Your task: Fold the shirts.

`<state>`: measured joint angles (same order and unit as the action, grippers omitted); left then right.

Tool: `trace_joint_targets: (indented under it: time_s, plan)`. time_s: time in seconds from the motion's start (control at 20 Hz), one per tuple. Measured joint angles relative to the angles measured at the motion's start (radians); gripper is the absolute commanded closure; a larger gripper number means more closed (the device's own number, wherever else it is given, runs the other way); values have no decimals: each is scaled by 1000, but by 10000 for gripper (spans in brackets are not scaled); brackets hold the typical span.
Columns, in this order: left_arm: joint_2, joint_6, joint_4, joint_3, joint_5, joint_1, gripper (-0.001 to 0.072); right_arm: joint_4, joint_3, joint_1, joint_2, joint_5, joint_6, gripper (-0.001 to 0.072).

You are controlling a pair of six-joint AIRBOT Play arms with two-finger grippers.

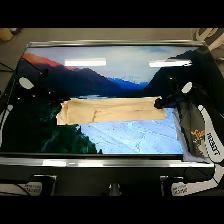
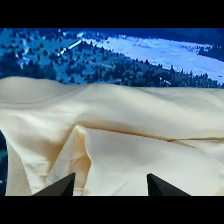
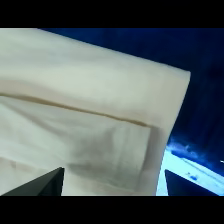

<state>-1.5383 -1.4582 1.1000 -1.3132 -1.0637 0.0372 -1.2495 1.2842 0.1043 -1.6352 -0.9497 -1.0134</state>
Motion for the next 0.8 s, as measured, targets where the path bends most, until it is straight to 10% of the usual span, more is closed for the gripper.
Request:
trace_joint_targets:
  time_s: [0.3, 0.4, 0.5, 0.6, 0.65, 0.8]
  plan:
    - [141, 26, 0, -2, -8, -45, 181, 35, 11, 0, -64, -15, -40, 47]
    - [172, 42, -1, -2, -8, -83, 182, 42, 13, 0, -72, -13, -52, 282]
    - [186, 50, -1, -2, 10, -126, 185, 64, 12, 0, -79, -45, -62, 691]
    - [190, 54, 0, -2, 45, -174, 369, 87, 12, -1, -80, -81, -68, 691]
    - [188, 56, -1, -2, 64, -199, 606, 96, 12, -1, -75, -94, -60, 691]
    - [158, 30, -6, -2, 139, -280, 682, 140, 14, -2, -6, -114, -8, 694]
